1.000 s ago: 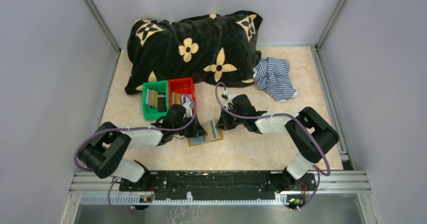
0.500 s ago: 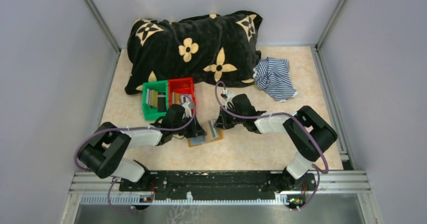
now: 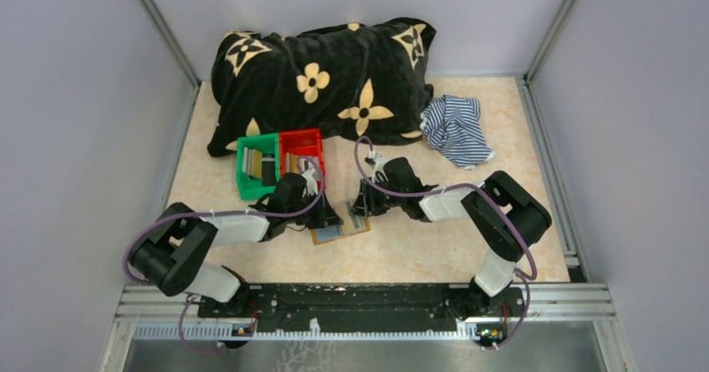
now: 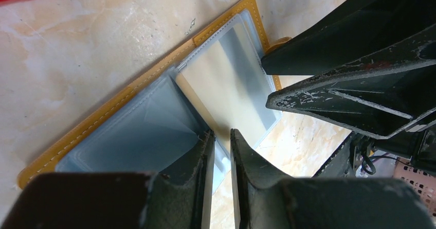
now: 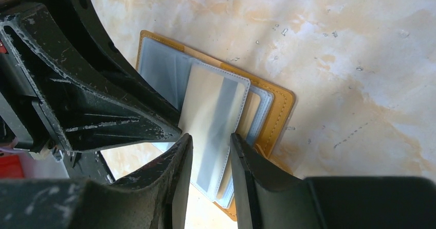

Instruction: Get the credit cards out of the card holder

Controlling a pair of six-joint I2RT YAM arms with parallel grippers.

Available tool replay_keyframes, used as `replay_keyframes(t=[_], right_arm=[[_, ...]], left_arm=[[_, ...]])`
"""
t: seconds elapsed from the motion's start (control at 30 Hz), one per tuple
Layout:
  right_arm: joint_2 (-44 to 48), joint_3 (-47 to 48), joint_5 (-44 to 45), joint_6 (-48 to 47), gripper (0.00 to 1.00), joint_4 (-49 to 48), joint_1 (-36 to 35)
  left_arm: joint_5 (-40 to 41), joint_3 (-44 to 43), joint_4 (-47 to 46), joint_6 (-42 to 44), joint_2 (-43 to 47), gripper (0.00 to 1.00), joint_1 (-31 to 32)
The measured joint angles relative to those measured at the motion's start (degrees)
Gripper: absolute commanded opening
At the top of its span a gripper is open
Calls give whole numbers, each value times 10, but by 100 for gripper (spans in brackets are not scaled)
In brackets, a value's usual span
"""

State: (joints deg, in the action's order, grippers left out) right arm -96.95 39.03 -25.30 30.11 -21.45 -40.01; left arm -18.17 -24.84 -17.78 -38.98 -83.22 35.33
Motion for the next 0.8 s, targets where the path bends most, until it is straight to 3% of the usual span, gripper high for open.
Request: replay_keyframes(t=[0.47, 0.8], right_arm=[[0, 5, -19, 15, 34, -30, -2], [-3, 20, -93, 35, 33, -44, -61]], left_arm=[[-7, 0, 3, 0, 0, 24, -5], [2, 3, 12, 2, 15, 24, -5]])
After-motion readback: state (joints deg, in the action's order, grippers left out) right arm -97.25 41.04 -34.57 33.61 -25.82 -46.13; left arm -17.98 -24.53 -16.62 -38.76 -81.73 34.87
